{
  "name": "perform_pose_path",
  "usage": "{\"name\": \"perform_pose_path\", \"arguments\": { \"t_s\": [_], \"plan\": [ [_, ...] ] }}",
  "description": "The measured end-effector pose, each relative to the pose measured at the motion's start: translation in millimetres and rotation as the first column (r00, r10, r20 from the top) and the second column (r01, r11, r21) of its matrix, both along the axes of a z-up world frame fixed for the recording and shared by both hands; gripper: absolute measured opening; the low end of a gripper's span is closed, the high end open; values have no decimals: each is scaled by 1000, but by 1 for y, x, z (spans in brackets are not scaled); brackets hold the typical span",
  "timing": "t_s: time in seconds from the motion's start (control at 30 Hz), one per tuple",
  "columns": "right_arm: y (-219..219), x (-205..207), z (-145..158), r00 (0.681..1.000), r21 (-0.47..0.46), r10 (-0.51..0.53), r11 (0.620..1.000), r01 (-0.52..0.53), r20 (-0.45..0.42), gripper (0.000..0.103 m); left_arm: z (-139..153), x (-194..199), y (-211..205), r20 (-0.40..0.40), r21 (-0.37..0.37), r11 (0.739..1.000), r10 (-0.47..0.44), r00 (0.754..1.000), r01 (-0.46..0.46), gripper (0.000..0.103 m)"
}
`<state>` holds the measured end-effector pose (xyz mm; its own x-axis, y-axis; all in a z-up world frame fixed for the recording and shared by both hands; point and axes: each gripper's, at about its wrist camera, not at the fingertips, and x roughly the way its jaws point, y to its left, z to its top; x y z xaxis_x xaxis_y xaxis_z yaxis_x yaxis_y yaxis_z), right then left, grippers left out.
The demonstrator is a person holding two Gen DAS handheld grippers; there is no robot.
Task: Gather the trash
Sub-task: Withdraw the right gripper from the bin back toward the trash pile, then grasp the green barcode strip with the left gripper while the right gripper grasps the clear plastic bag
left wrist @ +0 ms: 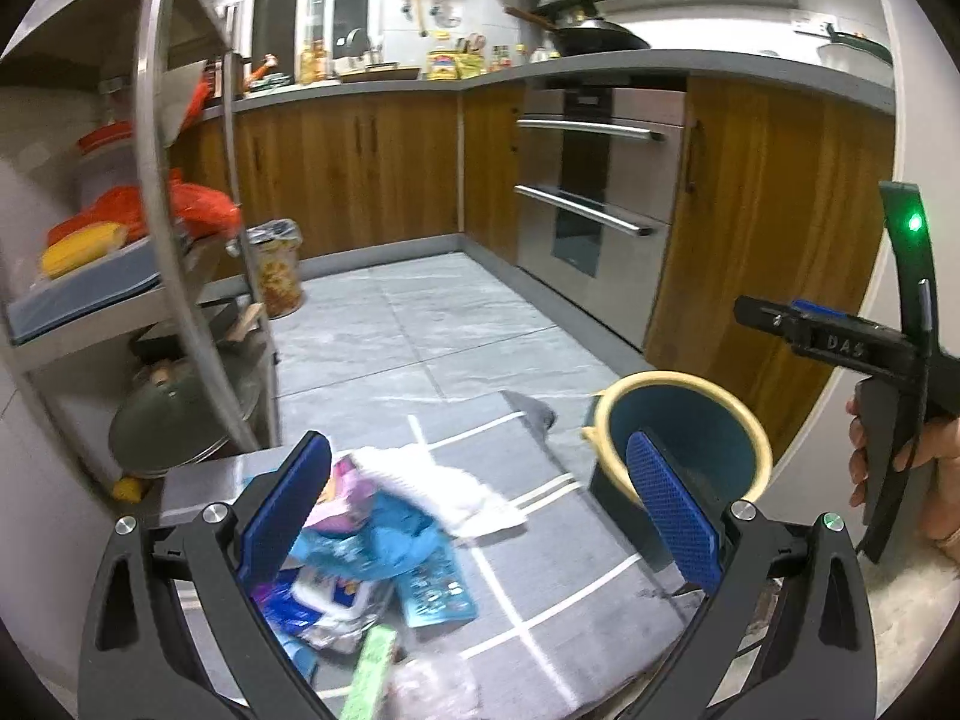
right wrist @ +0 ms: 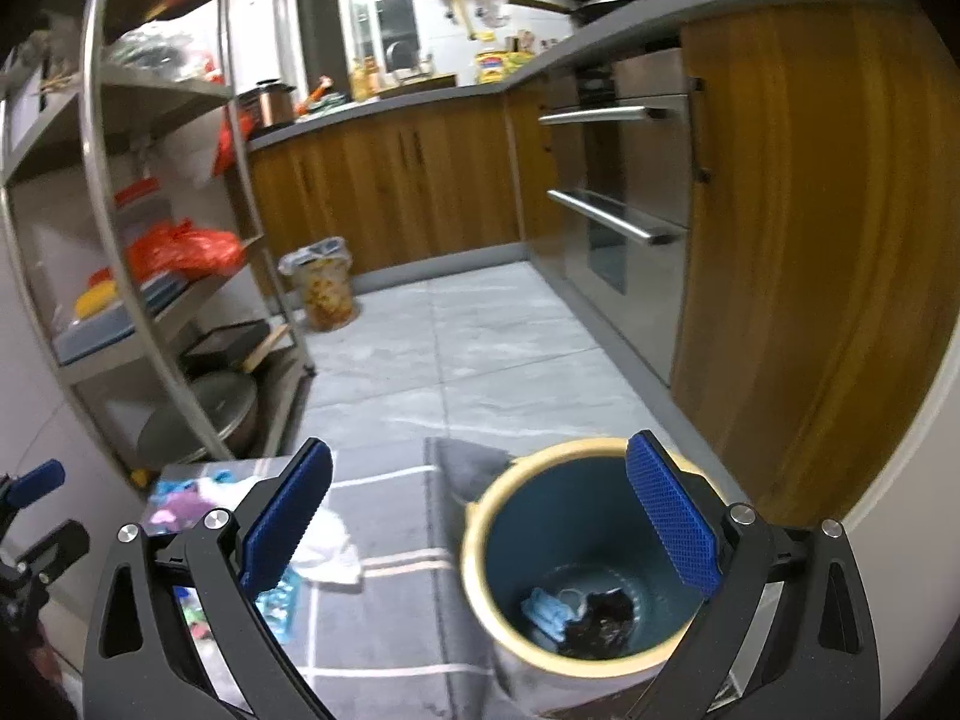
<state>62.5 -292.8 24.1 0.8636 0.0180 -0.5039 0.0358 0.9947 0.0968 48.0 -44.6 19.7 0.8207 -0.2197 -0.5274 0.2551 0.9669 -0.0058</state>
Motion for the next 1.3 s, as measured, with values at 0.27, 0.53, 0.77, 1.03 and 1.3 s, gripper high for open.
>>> {"name": "perform_pose_path", "arguments": {
  "t_s": [0.27,0.53,0.77,1.03,1.3],
  "plan": [
    [48,2,1,996,52,88,995,-86,-35,98,-11,-12,50,-20,37,993,117,993,-116,97],
    [109,5,2,983,47,174,984,-171,-66,98,-55,-23,85,-113,121,981,168,979,-155,97],
    [146,20,-21,970,153,175,977,-149,-170,98,-96,-34,98,-210,141,986,118,971,-90,97],
    [175,42,-38,952,65,193,981,-183,-239,96,-129,-29,92,-288,151,988,34,957,10,86],
    [182,46,-57,933,16,221,974,-226,-282,94,-158,-14,89,-376,130,990,-6,926,59,58]
  ]
}}
